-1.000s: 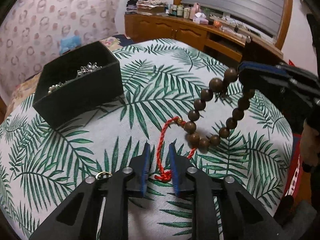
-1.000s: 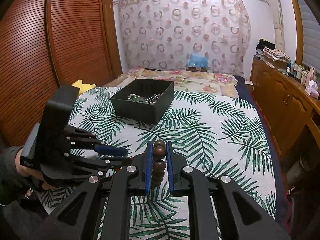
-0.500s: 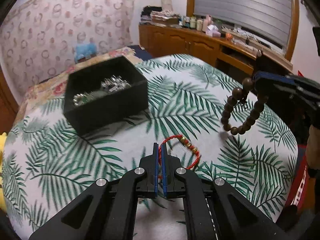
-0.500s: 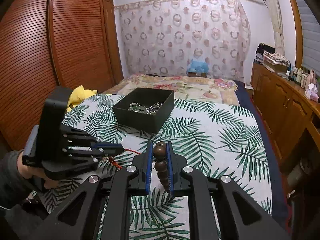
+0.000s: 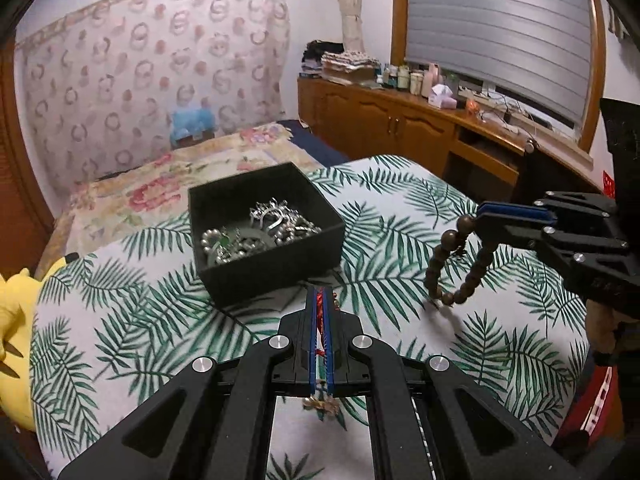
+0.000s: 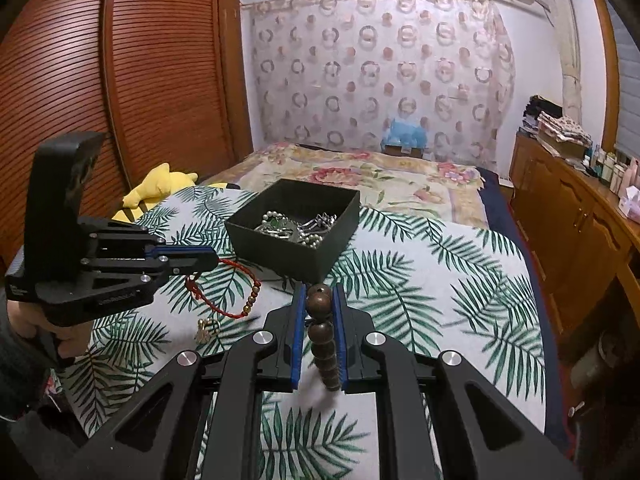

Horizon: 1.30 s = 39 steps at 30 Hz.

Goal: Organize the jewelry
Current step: 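Carry both bracelets over the black box and lower them inside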

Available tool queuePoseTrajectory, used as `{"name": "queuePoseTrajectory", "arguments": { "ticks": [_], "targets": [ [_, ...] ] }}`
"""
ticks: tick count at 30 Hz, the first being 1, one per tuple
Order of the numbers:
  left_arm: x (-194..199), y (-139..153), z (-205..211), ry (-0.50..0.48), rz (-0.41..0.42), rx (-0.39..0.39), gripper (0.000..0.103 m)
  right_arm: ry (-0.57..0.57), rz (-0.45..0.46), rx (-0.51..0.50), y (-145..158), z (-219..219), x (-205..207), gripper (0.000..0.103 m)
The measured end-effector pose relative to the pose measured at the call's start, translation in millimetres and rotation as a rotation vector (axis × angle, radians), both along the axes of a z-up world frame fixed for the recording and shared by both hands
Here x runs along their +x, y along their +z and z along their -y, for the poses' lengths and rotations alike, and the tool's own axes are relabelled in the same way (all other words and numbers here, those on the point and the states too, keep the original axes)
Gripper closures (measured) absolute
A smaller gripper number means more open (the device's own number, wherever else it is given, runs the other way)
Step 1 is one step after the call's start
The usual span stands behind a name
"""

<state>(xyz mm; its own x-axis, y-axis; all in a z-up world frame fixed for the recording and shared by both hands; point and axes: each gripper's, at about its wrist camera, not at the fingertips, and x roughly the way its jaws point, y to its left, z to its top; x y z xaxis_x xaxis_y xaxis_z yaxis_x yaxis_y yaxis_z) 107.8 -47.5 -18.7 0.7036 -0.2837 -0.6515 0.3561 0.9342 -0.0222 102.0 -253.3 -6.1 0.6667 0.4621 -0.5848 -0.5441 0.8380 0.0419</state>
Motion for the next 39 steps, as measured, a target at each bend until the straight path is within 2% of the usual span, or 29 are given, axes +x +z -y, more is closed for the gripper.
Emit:
{"name": "queuePoseTrajectory", "arguments": {
  "ticks": [10,25,32,39],
  "targets": [
    [18,17,-16,0.026,0.029,-0.025,0.101,0.042,0.025,0.003,16,-18,31,0.088],
    [65,51,-39,0.074,0.065,-0.054,0.101,0.11,0.052,0.025,49,-50,85,0.088],
    [89,46,-45,0.088,0.043,-0.055,0.101,0.142,0.046,0.032,57,-66,105,0.088],
    [108,36,-47,0.092,0.013,-0.056,0.101,0.158,-0.004,0.015,40,-80,126,0.088]
  ]
}}
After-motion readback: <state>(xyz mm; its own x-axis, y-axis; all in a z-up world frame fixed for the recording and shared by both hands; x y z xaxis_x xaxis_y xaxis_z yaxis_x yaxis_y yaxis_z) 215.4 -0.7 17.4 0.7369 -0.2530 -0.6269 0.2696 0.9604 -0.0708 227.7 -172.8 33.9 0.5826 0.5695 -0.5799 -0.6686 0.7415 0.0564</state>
